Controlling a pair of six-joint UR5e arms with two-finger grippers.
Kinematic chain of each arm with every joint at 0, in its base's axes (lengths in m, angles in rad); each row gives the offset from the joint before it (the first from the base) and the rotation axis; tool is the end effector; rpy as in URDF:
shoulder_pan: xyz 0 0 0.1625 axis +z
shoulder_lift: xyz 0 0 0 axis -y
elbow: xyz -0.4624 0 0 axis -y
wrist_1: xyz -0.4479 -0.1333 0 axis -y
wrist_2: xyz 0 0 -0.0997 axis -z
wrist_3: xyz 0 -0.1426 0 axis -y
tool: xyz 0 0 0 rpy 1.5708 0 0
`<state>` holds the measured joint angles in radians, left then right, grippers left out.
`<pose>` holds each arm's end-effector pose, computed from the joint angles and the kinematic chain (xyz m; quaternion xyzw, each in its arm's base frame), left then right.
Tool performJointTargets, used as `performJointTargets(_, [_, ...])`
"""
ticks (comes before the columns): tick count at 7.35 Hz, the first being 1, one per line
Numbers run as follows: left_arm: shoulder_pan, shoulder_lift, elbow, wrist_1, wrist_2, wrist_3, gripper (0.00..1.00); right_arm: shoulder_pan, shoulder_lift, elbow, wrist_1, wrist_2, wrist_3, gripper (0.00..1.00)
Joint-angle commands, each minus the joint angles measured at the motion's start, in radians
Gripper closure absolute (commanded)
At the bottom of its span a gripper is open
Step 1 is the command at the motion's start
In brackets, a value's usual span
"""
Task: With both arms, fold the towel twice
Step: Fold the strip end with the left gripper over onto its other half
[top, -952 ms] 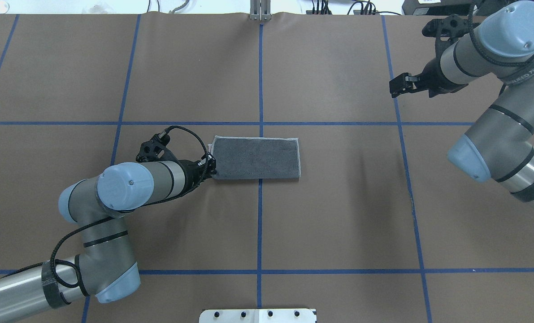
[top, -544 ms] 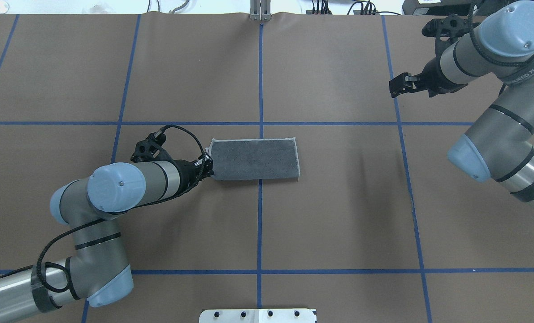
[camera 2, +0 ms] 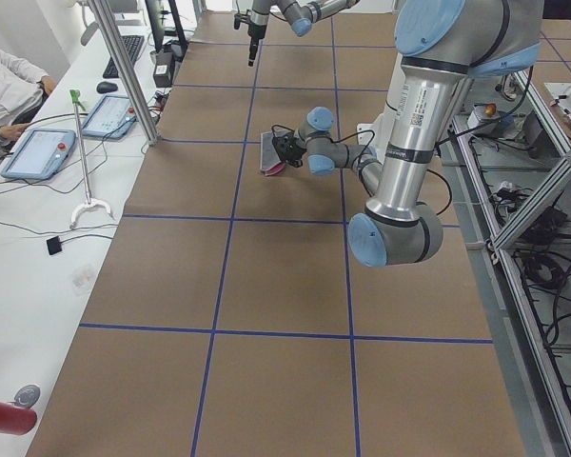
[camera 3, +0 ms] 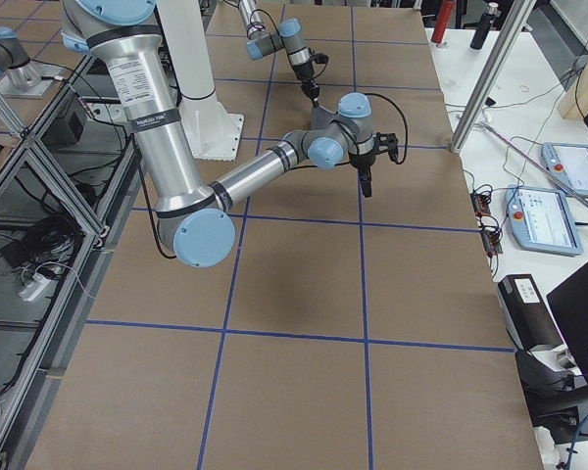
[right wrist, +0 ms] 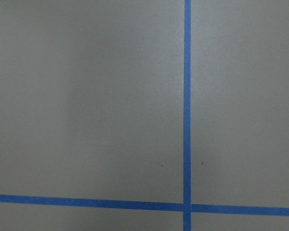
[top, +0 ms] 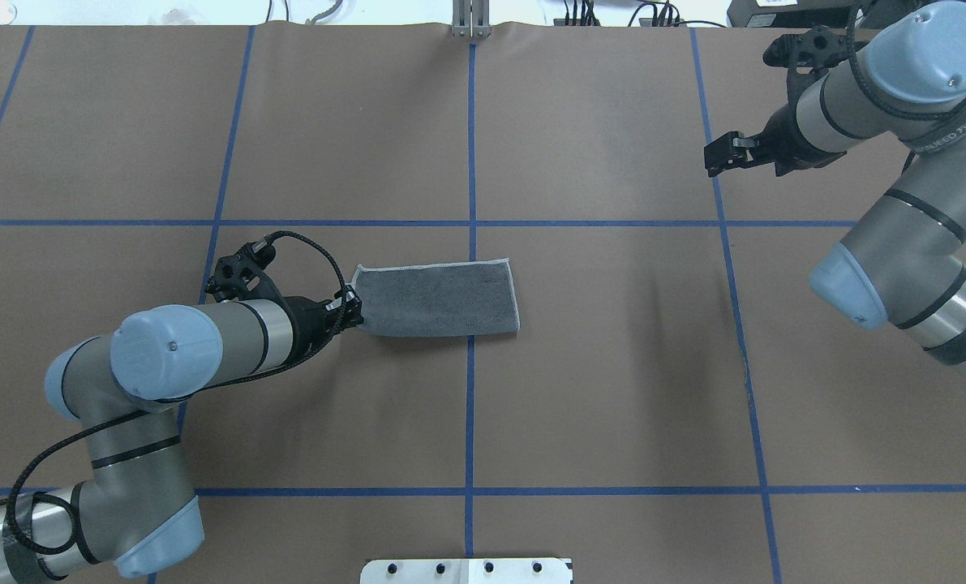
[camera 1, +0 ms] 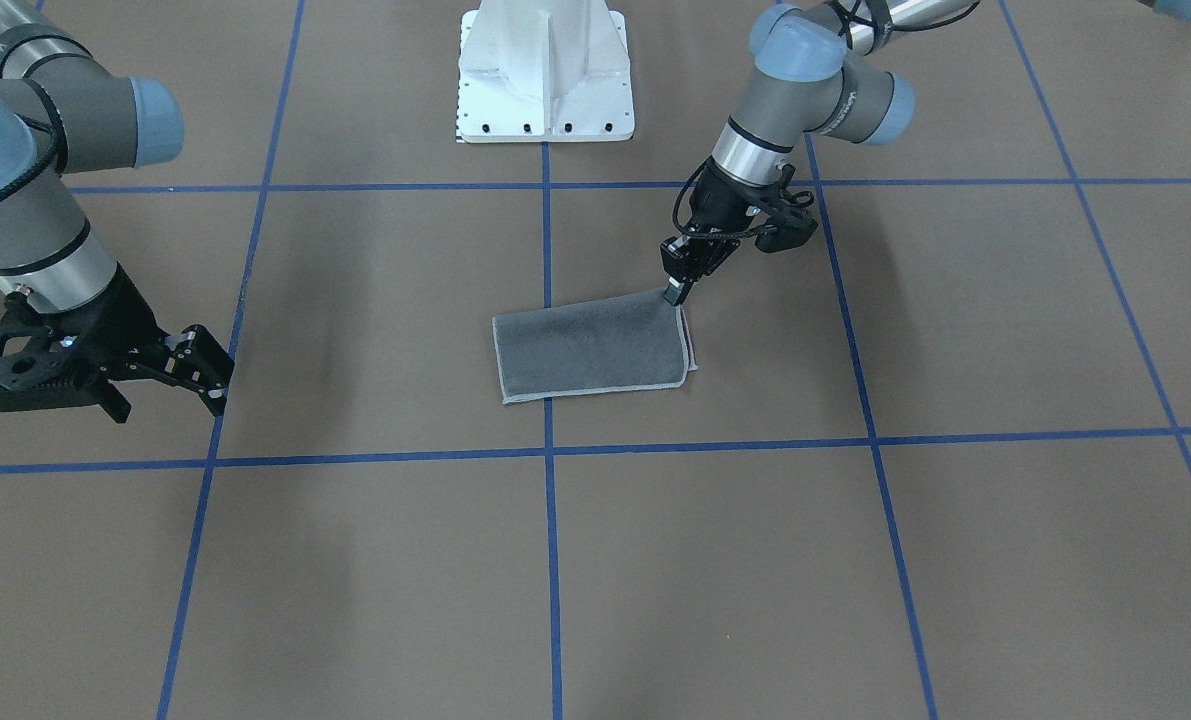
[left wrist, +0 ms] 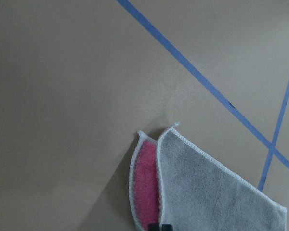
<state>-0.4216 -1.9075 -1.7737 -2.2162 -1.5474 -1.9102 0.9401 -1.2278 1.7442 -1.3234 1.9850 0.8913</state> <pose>0.5888 -0.4138 0.3301 0.0326 0.5575 -0.3141 0.7677 -0.3558 -0.6160 0.4021 0.1325 -0.3897 0.0420 0.9104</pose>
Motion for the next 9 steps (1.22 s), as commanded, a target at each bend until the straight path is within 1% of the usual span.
performJointTargets(1, [0.004, -0.089, 0.02, 0.085, 0.003, 0.005, 1.0, 0.0, 0.001, 0.0, 0.001, 0.0, 0.0, 0.0])
performJointTargets(3, [0.01, -0.192, 0.094, 0.085, 0.004, 0.049, 1.0, 0.0, -0.001, 0.0, 0.003, -0.002, 0.0, 0.0])
performJointTargets(5, [0.01, -0.335, 0.207, 0.085, 0.003, 0.091, 1.0, 0.0, 0.001, 0.0, 0.004, -0.002, 0.005, 0.0])
performJointTargets(7, [0.012, -0.41, 0.27, 0.085, 0.003, 0.106, 1.0, 0.0, -0.001, 0.0, 0.004, -0.003, 0.005, 0.0])
performJointTargets(9, [0.012, -0.449, 0.307, 0.085, 0.003, 0.106, 1.0, 0.0, -0.001, 0.0, 0.004, -0.003, 0.005, 0.0])
